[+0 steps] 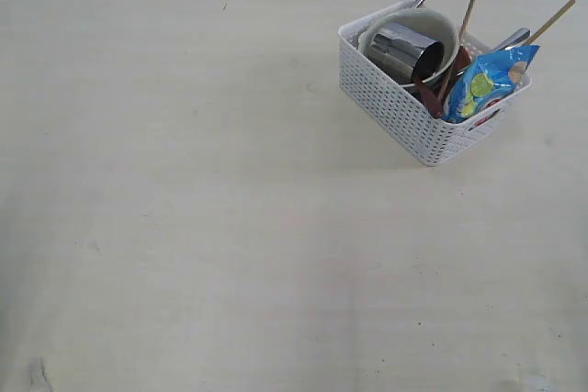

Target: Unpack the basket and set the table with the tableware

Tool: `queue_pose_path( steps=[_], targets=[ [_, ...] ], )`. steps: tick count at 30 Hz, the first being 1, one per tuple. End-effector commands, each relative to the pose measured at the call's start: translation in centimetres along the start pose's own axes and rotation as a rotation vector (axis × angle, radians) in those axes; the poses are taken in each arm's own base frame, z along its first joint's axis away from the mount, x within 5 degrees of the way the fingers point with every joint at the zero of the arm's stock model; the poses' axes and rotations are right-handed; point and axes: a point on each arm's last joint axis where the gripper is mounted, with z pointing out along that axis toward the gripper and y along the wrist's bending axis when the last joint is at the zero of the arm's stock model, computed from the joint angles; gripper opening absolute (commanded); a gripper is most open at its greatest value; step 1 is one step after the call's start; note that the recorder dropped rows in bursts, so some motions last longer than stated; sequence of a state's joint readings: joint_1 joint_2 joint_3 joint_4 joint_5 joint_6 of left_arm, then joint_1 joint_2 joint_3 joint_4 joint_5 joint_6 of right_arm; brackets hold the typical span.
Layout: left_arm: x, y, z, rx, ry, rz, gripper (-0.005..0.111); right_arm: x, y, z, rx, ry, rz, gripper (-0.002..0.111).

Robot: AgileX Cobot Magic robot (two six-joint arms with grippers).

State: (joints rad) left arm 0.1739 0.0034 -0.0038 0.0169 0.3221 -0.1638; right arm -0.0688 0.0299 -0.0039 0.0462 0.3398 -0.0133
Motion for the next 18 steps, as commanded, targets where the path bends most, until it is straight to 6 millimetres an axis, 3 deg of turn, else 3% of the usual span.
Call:
queue_pose_path(
  steps=[1, 5, 7, 12, 14, 18],
  targets=[
    [0.1, 0.0, 0.0, -0.004, -0.003, 0.007, 0.000, -0.1, 0.0, 0.0, 0.000, -0.028, -0.018, 0.000],
    [0.1, 0.0, 0.0, -0.004, -0.003, 0.007, 0.000, -0.1, 0.0, 0.0, 0.000, -0.028, -0.013, 0.000],
    [0.1, 0.0, 0.0, -0.004, -0.003, 0.007, 0.000, -0.9, -0.1, -0.1, 0.014, -0.109, -0.082, 0.000],
    [0.1, 0.0, 0.0, -0.004, -0.003, 0.007, 0.000, -5.8, 0.1, -2.1, -0.008, -0.702, -0.004, 0.000],
    [0.1, 0.0, 0.0, -0.004, -0.003, 0.007, 0.000, -6.7, 0.1, -3.1, -0.014, -0.847, 0.002, 0.000],
    [0.1, 0.0, 0.0, -0.004, -0.003, 0.007, 0.000, -7.5, 0.1, -4.0, -0.068, -0.978, 0.106, 0.000]
  ],
)
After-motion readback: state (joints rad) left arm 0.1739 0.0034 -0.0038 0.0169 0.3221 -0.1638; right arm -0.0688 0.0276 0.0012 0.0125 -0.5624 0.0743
